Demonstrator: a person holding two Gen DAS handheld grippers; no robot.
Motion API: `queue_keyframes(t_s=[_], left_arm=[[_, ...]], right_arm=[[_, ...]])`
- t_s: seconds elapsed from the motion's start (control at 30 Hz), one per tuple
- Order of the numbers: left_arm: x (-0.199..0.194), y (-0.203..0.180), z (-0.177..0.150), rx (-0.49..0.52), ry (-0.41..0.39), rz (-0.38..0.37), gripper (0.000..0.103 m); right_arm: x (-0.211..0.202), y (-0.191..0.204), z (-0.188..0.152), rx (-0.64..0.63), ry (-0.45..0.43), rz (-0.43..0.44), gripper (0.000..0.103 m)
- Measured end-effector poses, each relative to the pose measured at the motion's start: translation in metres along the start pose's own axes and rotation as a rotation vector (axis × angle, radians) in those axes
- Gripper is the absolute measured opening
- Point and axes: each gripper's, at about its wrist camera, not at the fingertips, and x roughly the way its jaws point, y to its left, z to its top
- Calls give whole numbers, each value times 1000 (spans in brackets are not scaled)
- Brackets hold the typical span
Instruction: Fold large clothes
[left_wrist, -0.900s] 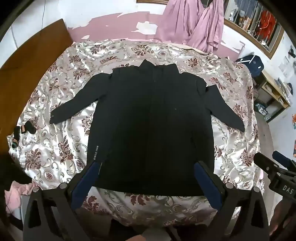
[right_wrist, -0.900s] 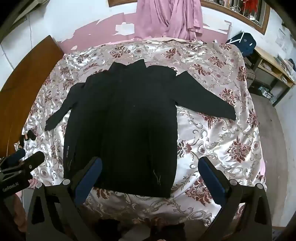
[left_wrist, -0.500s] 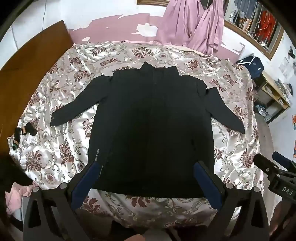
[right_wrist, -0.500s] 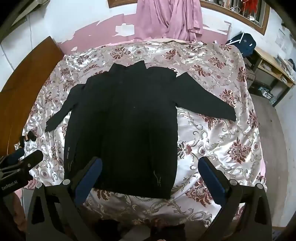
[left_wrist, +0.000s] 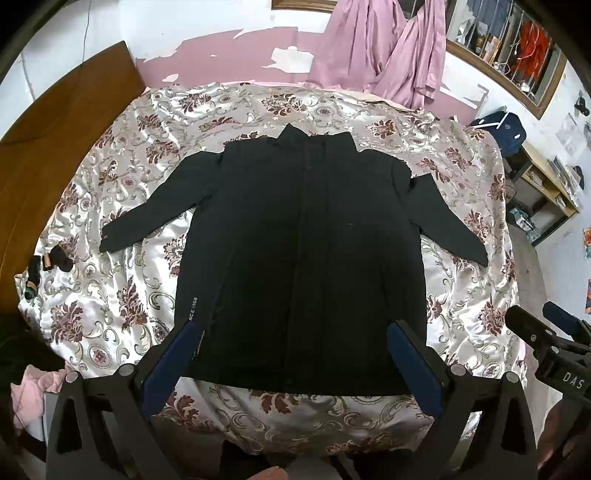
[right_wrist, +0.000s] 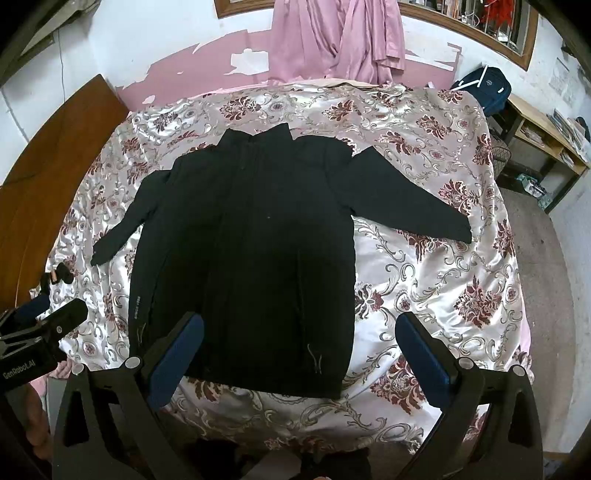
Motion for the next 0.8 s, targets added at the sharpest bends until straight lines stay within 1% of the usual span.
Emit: queue_keyframes(t_s=[0.8], left_arm=[[4, 6, -6, -3, 6, -1, 103]], right_arm=[[0, 4, 5, 2, -5, 2, 102]])
